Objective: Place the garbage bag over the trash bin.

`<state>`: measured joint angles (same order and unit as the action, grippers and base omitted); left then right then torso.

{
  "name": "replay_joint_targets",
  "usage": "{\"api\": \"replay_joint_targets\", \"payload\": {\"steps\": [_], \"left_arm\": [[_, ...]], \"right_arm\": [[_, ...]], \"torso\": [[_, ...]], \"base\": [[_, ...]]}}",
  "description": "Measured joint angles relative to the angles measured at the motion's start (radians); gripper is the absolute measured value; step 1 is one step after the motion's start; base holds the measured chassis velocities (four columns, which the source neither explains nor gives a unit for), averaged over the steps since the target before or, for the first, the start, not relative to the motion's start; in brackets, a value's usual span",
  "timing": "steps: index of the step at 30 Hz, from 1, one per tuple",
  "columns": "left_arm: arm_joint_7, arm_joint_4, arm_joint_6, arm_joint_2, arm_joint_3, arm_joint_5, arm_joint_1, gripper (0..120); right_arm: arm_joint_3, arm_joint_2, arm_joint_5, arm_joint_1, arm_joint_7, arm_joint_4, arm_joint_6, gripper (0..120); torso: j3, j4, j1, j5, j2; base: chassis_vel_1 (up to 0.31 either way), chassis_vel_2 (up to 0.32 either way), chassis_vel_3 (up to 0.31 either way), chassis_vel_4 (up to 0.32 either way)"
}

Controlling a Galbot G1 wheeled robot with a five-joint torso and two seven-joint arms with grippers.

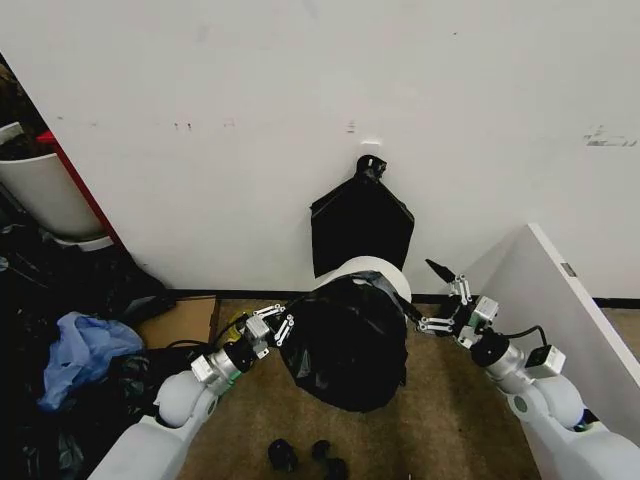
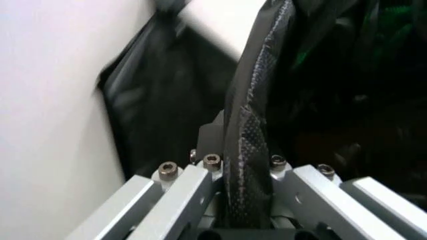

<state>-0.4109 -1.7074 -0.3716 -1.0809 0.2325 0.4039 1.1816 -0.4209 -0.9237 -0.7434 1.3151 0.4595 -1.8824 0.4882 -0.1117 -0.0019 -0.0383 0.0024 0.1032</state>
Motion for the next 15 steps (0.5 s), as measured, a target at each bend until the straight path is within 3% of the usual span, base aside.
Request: {"api": "replay_joint_targets", "payload": {"steps": [3, 5, 7, 8, 11, 13, 15], "left_arm": [[0.166, -0.079, 0.268, 0.019, -0.009, 0.096, 0.006, 1], [0.287, -0.136, 0.486, 0.028, -0.019, 0.214, -0.007, 1], [0.345, -0.170, 0.611, 0.028, -0.026, 0.296, -0.020, 1], [0.345, -0.170, 0.611, 0.028, -0.026, 0.296, -0.020, 1], [0.432, -0.221, 0.807, 0.019, -0.029, 0.409, -0.034, 1], [0.531, -0.260, 0.987, 0.006, -0.033, 0.489, -0.034, 1], [0.599, -0.271, 1.073, -0.003, -0.037, 0.506, -0.030, 1]], "right_arm": [[0.009, -0.049, 0.199, 0.018, -0.242, -0.058, -0.032, 100], [0.015, -0.089, 0.361, 0.022, -0.316, -0.066, -0.023, 100], [0.015, -0.109, 0.447, 0.022, -0.331, -0.063, -0.009, 100], [0.015, -0.109, 0.447, 0.022, -0.331, -0.063, -0.009, 100], [0.015, -0.131, 0.562, 0.026, -0.369, -0.062, 0.001, 100], [0.020, -0.145, 0.642, 0.031, -0.399, -0.067, 0.002, 100], [0.024, -0.151, 0.666, 0.033, -0.404, -0.068, 0.004, 100]], "torso": [[0.000, 0.0000, 0.000, 0.0001, 0.000], [0.000, 0.0001, 0.000, 0.0005, 0.000], [0.000, 0.0000, 0.000, 0.0001, 0.000], [0.000, 0.0000, 0.000, 0.0001, 0.000], [0.000, -0.0003, 0.000, 0.0003, 0.000], [0.000, -0.0002, 0.000, 0.0002, 0.000], [0.000, -0.0002, 0.000, 0.0001, 0.000]], "base": [[0.000, 0.000, 0.000, 0.000], [0.000, 0.000, 0.000, 0.000], [0.000, 0.000, 0.000, 0.000], [0.000, 0.000, 0.000, 0.000], [0.000, 0.000, 0.000, 0.000], [0.000, 0.000, 0.000, 0.000], [0.000, 0.000, 0.000, 0.000]]}}
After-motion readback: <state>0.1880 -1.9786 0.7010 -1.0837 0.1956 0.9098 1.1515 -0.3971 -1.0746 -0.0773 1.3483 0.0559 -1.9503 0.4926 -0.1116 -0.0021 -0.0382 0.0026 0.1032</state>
